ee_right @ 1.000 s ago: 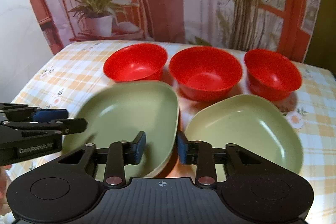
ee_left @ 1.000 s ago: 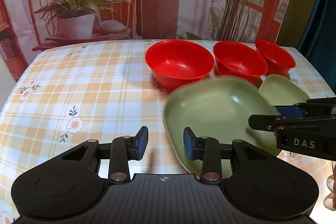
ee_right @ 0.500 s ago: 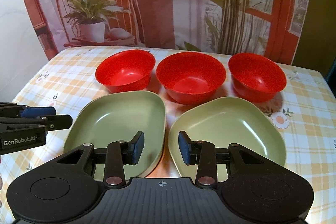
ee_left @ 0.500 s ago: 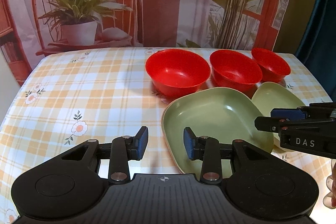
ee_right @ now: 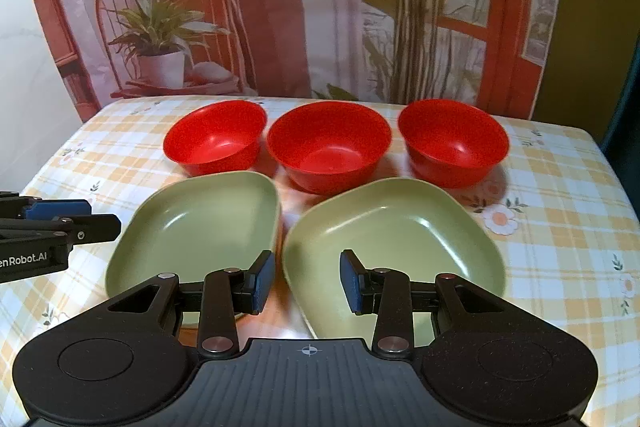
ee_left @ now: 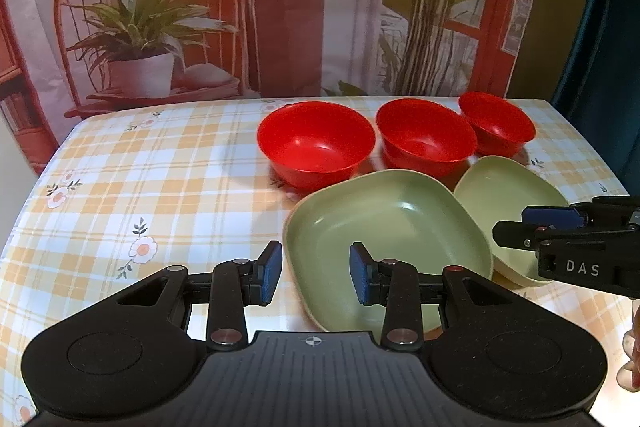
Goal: Organize plates and bowls
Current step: 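Move both grippers to opposite rims of the other green plate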
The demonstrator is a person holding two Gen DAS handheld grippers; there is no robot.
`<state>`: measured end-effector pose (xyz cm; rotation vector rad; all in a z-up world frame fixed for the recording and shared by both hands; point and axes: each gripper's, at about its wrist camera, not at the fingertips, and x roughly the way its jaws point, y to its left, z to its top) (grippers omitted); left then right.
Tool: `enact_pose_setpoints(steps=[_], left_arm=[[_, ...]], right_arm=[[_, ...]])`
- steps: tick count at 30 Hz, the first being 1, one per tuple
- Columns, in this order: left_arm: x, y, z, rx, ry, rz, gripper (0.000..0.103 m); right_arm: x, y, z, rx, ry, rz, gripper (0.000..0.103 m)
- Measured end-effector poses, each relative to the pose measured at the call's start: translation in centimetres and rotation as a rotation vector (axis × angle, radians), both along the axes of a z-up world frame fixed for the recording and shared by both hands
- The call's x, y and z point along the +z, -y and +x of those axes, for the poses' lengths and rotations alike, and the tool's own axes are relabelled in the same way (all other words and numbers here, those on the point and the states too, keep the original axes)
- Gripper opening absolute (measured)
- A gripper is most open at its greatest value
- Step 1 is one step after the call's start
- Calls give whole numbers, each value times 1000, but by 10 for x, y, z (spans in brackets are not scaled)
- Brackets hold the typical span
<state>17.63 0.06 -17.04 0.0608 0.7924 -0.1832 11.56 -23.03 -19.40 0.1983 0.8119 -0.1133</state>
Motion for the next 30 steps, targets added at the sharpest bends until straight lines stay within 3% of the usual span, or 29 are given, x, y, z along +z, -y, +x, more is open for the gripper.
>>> enact_pose_setpoints(steps=[20, 30], left_arm=[[-3, 45, -4, -56, -14, -14, 39], [-9, 70, 3, -97, -31, -19, 39]], right_arm=[[-7, 60, -43, -76, 5, -26, 34], [-25, 86, -68, -135, -21, -3, 35]])
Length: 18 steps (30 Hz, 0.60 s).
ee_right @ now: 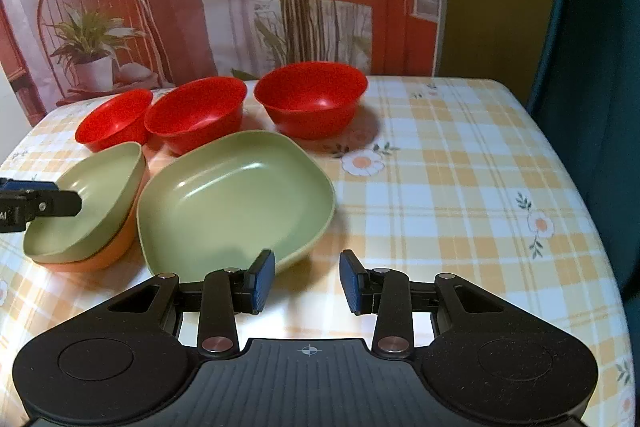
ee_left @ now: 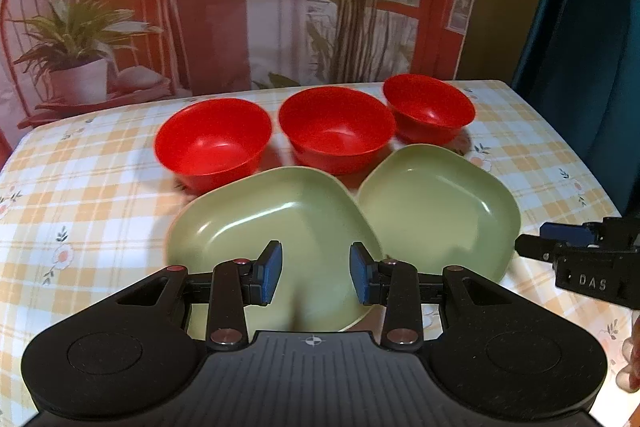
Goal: Organize plates and bowls
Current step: 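Move both grippers to opposite rims of the other green plate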
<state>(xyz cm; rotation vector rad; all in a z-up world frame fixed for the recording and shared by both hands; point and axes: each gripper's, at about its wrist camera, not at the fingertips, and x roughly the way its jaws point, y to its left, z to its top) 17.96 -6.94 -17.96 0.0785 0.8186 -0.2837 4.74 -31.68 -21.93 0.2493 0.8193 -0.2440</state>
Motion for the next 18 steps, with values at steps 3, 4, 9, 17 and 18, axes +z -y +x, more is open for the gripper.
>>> enact_pose_setpoints(steps=[3, 4, 9, 17, 18], left_arm=[[-1, 6, 1, -11, -2, -7, 39], [-1, 8, 1, -15, -4, -10, 39], [-3, 17, 2, -19, -26, -32, 39], [-7, 30, 5, -21, -39, -54, 39], [-8, 30, 5, -20, -40, -53, 39]], right_arm=[[-1, 3, -1, -10, 8, 14, 35], [0, 4, 0, -9, 12, 13, 35], [4, 10, 15, 5, 11, 6, 35], [4, 23, 41, 23, 4, -6, 35], [4, 24, 43, 23, 4, -7, 35]])
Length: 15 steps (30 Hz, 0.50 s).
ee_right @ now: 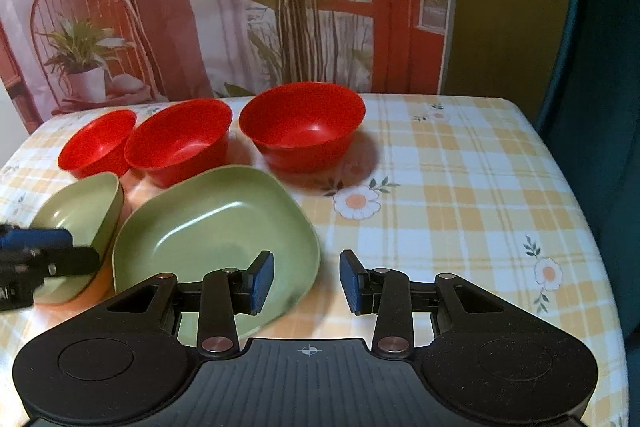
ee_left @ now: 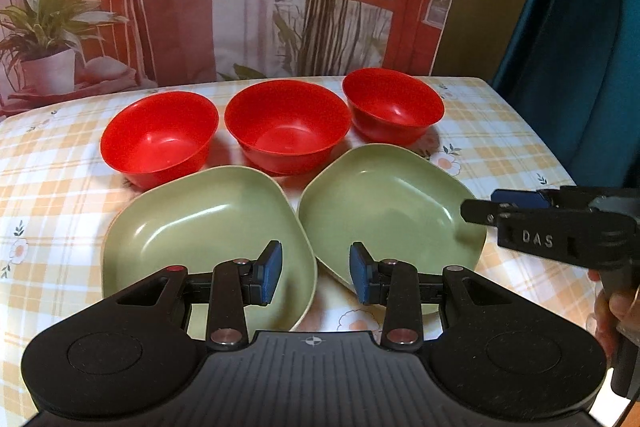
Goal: Organize plates and bowls
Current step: 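Move both grippers to opposite rims of the other green plate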
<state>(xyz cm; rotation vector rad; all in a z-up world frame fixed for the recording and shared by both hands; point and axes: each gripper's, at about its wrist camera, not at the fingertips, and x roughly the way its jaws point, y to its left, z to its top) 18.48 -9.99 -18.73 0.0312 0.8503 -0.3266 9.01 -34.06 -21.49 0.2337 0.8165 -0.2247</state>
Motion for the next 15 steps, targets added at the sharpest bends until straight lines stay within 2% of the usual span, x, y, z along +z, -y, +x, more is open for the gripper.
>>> enact_pose_setpoints(steps=[8, 12, 15], left_arm=[[-1, 1, 4, 5, -5, 4, 39], [-1, 0, 4, 6, -5, 5, 39], [-2, -1, 2, 3, -4, 2, 39]], right_arm=[[-9, 2, 4, 13, -25, 26, 34], [-13, 2, -3, 4, -43, 28, 26], [-14, 7, -7, -14, -31, 46, 26]])
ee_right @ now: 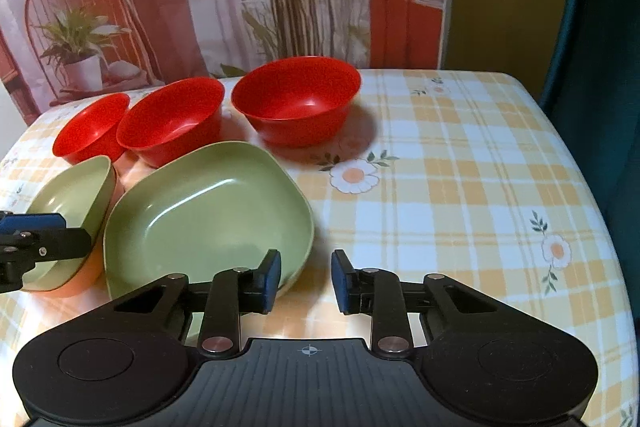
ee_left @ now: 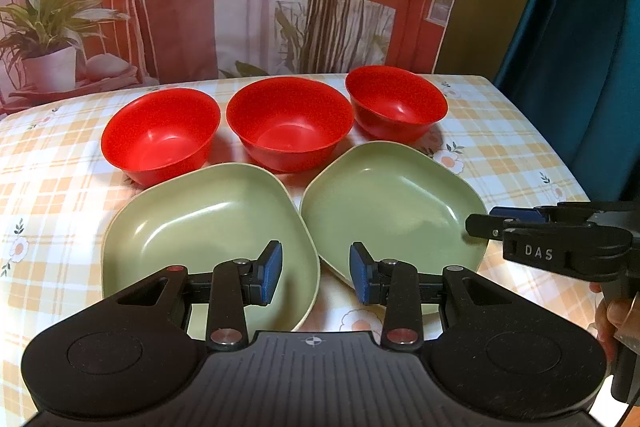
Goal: Organize plates and bowls
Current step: 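Move both grippers to opposite rims of the other green plate, then close the left gripper on the green plate rim while the right gripper closes on the opposite rim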
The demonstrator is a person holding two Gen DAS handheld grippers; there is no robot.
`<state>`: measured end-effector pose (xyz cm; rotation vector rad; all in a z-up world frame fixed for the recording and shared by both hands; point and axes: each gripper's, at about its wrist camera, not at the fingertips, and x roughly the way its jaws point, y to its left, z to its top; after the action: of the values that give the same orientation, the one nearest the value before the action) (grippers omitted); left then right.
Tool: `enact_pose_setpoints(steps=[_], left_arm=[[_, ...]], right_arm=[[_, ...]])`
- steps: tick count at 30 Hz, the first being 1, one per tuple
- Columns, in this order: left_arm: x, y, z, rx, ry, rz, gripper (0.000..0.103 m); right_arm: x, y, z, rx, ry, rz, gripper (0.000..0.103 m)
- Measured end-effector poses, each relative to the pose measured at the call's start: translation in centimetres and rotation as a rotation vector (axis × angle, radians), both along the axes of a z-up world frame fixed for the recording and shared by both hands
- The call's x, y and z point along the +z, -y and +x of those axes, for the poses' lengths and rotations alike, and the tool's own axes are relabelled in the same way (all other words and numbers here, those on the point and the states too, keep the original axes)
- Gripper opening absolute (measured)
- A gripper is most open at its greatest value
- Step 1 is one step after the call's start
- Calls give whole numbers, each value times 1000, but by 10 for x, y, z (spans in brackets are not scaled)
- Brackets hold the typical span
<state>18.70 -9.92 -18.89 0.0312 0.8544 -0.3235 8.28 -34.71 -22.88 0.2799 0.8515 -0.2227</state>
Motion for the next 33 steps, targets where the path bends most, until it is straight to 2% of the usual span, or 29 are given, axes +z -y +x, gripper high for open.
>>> enact_pose_setpoints(steps=[9, 11, 13, 15, 20, 25, 28, 33], left_arm=[[-2, -2, 5, 3, -2, -10, 39], [-3, -3, 5, 0, -7, -14, 39], [-3, -3, 6, -3, -8, -21, 39], [-3, -3, 7, -7, -7, -28, 39], [-5, 4, 7, -30, -12, -39, 39], [-11, 16, 7, -40, -10, 2, 39], [-11, 15, 9, -38, -13, -9, 39], [0, 16, 4, -44, 53, -13, 38]], right_arm=[[-4, 4, 6, -20, -4, 17, 27], [-6, 3, 6, -19, -6, 22, 24], [-5, 0, 5, -13, -7, 16, 10], [-4, -1, 3, -24, -12, -16, 8], [-3, 6, -11, -49, -15, 11, 8], [-5, 10, -23, -40, -19, -2, 7], [-6, 13, -26, -38, -24, -10, 7], [-6, 16, -27, -32, -19, -12, 6]])
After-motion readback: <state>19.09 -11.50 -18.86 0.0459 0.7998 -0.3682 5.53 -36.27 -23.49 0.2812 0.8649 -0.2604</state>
